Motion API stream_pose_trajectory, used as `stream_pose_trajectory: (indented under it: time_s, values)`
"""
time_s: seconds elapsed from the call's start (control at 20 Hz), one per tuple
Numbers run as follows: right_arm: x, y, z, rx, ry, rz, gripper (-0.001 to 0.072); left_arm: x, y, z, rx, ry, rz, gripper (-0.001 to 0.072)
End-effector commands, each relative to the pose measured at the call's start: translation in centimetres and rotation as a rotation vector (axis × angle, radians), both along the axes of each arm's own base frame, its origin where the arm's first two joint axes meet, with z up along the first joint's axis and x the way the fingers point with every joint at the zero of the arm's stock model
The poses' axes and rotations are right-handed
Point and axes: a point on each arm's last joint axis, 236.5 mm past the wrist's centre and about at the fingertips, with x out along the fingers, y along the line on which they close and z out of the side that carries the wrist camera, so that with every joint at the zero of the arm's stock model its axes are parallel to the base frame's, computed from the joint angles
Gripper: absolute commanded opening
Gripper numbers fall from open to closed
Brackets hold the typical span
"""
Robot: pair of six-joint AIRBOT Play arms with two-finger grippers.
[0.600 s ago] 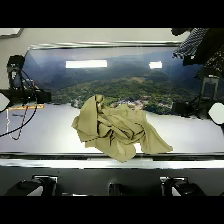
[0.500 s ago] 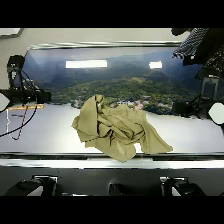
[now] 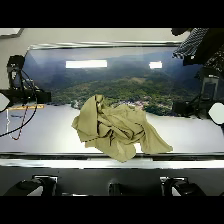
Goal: Fold the clothes and pants, and hang the long-sleeved shirts on hangers.
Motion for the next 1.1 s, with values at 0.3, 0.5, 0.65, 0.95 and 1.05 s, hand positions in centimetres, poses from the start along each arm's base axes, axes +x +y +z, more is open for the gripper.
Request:
stream_pose_trajectory:
  time_s: [0.3, 0.5, 0.65, 0.95, 1.05]
  values:
    - [2.1, 0.3, 1.4, 0.014, -0.109, 0.006, 0.0047, 0.0, 0.0, -0.1, -0.001, 0.001, 0.001, 0.0035]
    - [2.2, 1.8, 1.2, 0.142, -0.108, -0.067, 0.0184, 0.0, 0.0, -0.1, -0.001, 0.001, 0.001, 0.0035]
    - [1.7, 8.3, -1.7, 0.355, 0.042, 0.056, 0.0408, 0.0, 0.0, -0.1, -0.001, 0.001, 0.001, 0.0035]
    - [4.1, 24.7, -7.1, 0.308, 0.130, 0.421, 0.0451, 0.6, -0.1, 0.3, -0.004, -0.025, 0.000, 0.0111]
    - [6.2, 28.1, -8.8, 0.273, 0.154, 0.437, 0.0599, 0.7, -0.1, -0.1, -0.003, -0.017, 0.000, 0.0348]
